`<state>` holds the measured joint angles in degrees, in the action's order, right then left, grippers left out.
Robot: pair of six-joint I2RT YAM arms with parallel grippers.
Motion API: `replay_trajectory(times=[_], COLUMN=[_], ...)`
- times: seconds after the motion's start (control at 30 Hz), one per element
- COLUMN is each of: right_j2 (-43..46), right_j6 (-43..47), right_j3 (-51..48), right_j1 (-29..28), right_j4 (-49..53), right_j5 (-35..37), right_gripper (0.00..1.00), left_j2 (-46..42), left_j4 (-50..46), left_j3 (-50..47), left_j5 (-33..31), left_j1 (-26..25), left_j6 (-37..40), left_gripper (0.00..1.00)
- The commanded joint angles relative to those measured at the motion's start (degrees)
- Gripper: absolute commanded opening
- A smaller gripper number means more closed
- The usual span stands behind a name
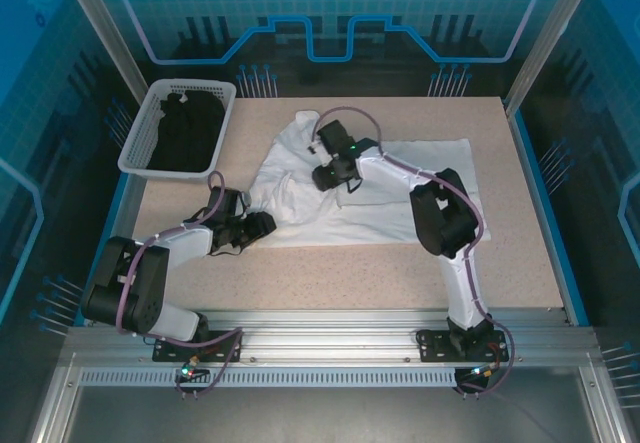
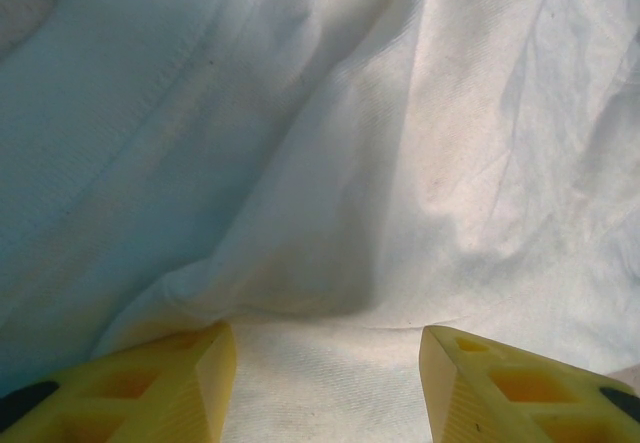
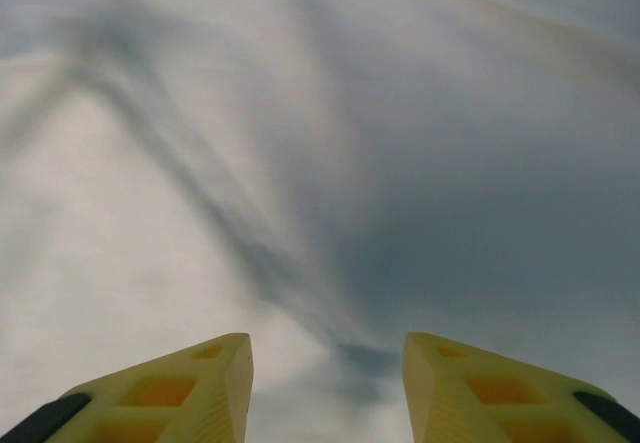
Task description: Fold the inside-out t-shirt
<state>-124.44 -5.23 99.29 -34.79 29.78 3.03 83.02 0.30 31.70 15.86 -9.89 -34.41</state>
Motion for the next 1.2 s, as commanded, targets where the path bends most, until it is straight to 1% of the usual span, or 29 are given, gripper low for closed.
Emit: replay_trajectory(times=[0.0,0.07,0.17,0.37,0.47,0.57,0.63,0.7,0.77,0.87,0.9,0.97,1.03,1.1,1.17], right_j2=[-2.21,-4.84,-9.27,-18.85,-24.28,-27.72,-26.67,-22.29,-14.55,0.32,5.47,14.28,22.48,28.26,32.89], right_j6=[-5.56,-10.29,-15.14,-19.11,-20.23,-20.76,-19.45,-16.78,-13.64,-10.06,-9.64,-9.57,-10.74,-12.60,-14.03], right_j3=[3.30,5.70,10.41,21.74,30.91,37.02,37.42,33.48,24.79,7.78,1.87,-8.55,-18.08,-25.41,-31.66], right_j1=[-1.95,-1.77,-1.59,-2.20,-2.48,-2.39,-1.89,-1.22,-0.39,2.36,4.17,8.59,14.86,21.61,28.63], right_j4=[-3.47,-4.26,-3.79,0.43,6.11,10.99,12.18,11.53,8.30,2.88,1.89,1.49,3.50,5.62,5.99], right_j5=[-11.97,-15.57,-18.61,-19.43,-17.55,-16.04,-16.28,-16.45,-16.52,-16.64,-16.53,-15.52,-12.63,-9.56,-8.20], right_gripper=[0.44,0.44,0.41,0.30,0.25,0.26,0.32,0.38,0.42,0.46,0.46,0.48,0.50,0.51,0.51], left_j2=[-0.90,-1.49,-2.32,-4.04,-5.83,-8.14,-10.30,-12.86,-15.40,-18.00,-18.01,-17.05,-14.51,-11.19,-7.78], left_j4=[-3.84,-4.31,-4.97,-6.09,-6.73,-6.96,-6.90,-6.67,-5.29,-1.46,-0.40,1.35,3.22,3.89,3.97], left_j3=[-1.55,-1.59,-1.98,-3.04,-4.11,-5.31,-5.78,-6.02,-5.95,-5.38,-4.66,-2.90,-0.45,2.22,4.64], left_j5=[-2.15,-2.50,-3.08,-4.86,-6.49,-6.89,-6.79,-6.97,-6.94,-6.26,-5.70,-4.61,-3.32,-2.44,-1.85], left_j1=[0.53,0.57,0.57,0.57,0.57,0.57,0.57,0.57,0.57,0.28,0.08,-0.66,-1.62,-2.50,-3.23], left_j6=[0.97,1.18,1.50,1.73,1.41,0.80,0.57,0.47,0.14,-0.35,-0.33,-0.15,-0.13,-0.08,-0.16], left_gripper=[0.53,0.54,0.54,0.54,0.54,0.54,0.54,0.55,0.56,0.57,0.58,0.59,0.59,0.60,0.60])
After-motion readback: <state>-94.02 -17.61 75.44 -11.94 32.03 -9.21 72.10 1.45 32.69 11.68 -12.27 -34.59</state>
